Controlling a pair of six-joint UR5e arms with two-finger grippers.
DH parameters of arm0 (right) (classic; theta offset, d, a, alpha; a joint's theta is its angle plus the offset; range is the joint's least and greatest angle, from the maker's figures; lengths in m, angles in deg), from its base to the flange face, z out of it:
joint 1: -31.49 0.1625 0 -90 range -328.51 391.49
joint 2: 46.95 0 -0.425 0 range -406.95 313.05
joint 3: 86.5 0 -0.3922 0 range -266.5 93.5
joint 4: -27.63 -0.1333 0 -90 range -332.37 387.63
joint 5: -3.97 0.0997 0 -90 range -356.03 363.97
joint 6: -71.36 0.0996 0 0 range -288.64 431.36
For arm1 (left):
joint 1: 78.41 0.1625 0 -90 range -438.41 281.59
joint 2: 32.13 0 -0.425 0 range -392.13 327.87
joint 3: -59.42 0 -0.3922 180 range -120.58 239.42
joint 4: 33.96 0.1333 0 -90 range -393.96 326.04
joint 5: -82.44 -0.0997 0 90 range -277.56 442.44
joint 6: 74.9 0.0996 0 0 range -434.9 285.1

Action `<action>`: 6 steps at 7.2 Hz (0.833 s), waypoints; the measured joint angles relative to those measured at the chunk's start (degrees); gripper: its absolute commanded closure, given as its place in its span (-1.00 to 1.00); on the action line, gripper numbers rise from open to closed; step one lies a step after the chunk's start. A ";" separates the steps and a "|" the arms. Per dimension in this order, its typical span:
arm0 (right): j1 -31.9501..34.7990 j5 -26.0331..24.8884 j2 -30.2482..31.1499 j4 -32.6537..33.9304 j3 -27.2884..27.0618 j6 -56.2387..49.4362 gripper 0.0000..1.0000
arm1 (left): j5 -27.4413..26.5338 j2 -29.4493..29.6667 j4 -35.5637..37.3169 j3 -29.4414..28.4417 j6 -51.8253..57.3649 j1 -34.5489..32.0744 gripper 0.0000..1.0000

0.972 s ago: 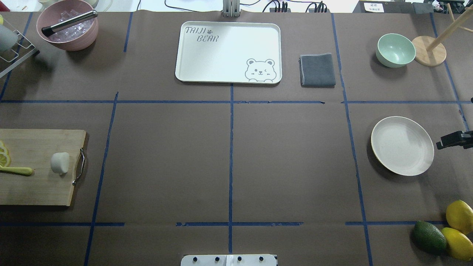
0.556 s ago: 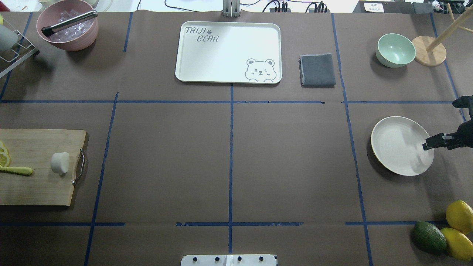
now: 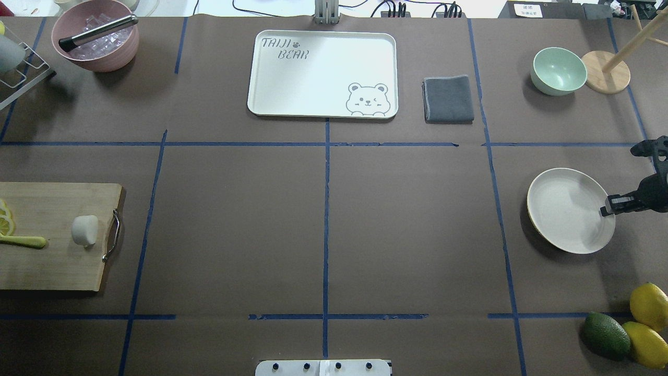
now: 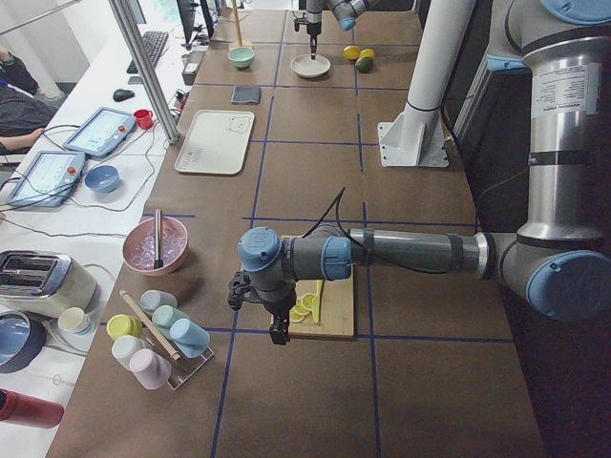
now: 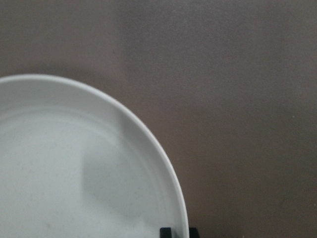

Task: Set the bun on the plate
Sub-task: 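Move the right gripper to the rim of the white plate and grip it, then drag the white plate with the right gripper toward the table centre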

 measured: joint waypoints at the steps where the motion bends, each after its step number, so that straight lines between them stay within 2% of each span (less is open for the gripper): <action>1: -0.02 0.26 -0.85 -0.06 -0.13 0.01 1.00 | 0.00 0.00 -0.03 0.00 0.00 0.00 -1.00; 4: -0.02 3.30 -6.40 0.06 -1.99 0.10 1.00 | 0.00 0.00 -0.06 0.01 0.00 0.00 -1.00; 6: -1.84 3.81 -14.31 0.14 -2.39 1.74 0.97 | 0.00 0.02 -0.11 -0.07 -0.02 0.03 -1.00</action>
